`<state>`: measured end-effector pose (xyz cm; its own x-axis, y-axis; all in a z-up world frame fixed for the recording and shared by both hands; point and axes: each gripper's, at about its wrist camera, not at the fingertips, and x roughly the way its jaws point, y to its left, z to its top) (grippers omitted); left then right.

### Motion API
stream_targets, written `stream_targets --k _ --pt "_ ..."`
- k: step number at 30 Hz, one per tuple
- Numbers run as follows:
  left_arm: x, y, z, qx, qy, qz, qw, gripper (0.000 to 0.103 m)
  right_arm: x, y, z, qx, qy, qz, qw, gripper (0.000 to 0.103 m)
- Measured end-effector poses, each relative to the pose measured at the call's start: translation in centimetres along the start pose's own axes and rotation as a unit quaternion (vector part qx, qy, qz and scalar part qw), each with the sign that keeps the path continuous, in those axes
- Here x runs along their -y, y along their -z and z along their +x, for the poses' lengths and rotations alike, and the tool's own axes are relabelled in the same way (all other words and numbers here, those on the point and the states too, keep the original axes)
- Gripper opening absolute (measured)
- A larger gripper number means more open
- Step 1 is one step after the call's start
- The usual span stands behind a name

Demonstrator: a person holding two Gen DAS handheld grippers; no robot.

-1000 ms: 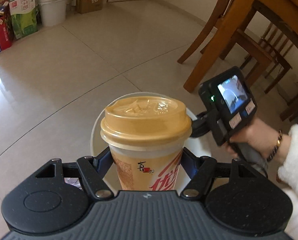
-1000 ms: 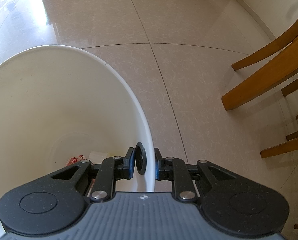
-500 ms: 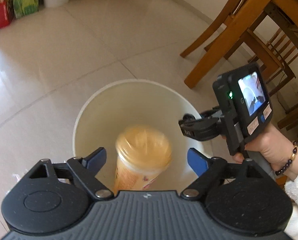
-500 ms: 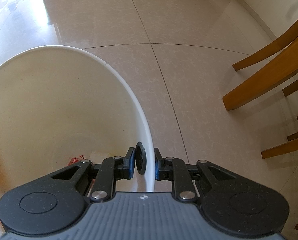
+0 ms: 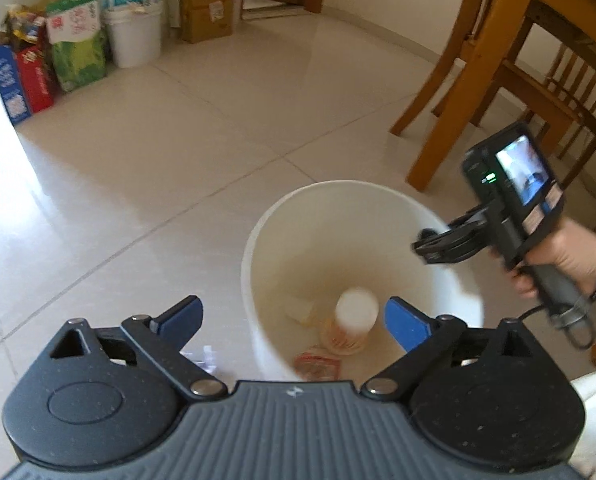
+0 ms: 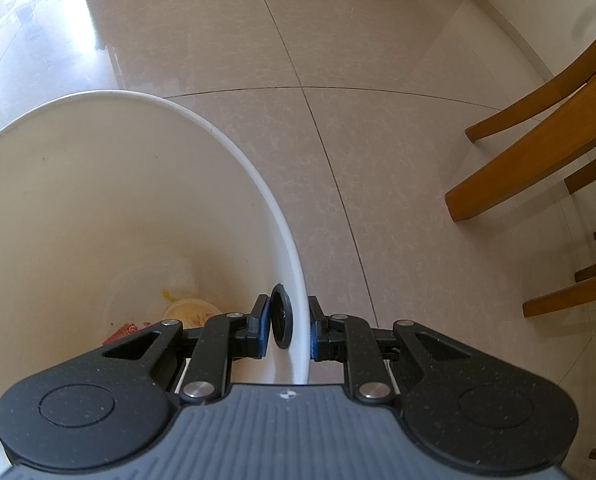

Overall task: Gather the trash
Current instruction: 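Carry the milk-tea cup over the bin and release it with the left gripper, then move the left gripper to the blue juice carton and grasp it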

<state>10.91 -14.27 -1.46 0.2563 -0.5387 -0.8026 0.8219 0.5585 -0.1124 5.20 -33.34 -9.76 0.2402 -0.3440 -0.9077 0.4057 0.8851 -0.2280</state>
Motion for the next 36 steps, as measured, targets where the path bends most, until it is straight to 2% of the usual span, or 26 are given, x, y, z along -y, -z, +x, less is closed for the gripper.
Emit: stream_targets --k 6,13,16,19,28,33,36 --pt "-2.5 2.8 -0.6 0.023 -0.010 -0.005 0.9997 0.099 0.0 0.0 0.0 0.000 0.000 0.000 1.000 0.021" --pt "-5.4 7.2 1.2 -0.008 -0.043 -0.048 0.9979 0.100 -0.1 0.0 0.0 0.000 0.001 0.000 1.000 0.021" --pt "-6.1 9.9 2.3 -0.009 -0.062 -0.049 0.9969 0.100 -0.2 0.0 0.0 0.000 0.001 -0.002 1.000 0.021" --pt "-6.3 12.9 3.8 -0.023 -0.079 -0.043 0.9957 0.099 -0.2 0.0 0.0 0.000 0.001 -0.002 1.000 0.021" --pt "-6.9 22.8 8.8 -0.072 -0.098 -0.066 0.9904 0.099 -0.3 0.0 -0.1 0.001 0.003 -0.003 1.000 0.022" --pt "-8.0 26.0 11.6 -0.090 -0.109 -0.097 0.9851 0.097 -0.3 0.1 -0.1 0.001 0.003 -0.004 1.000 0.022" --pt "-8.6 26.7 12.9 -0.096 -0.110 -0.121 0.9819 0.097 -0.3 0.1 -0.1 0.001 0.003 -0.003 1.000 0.022"
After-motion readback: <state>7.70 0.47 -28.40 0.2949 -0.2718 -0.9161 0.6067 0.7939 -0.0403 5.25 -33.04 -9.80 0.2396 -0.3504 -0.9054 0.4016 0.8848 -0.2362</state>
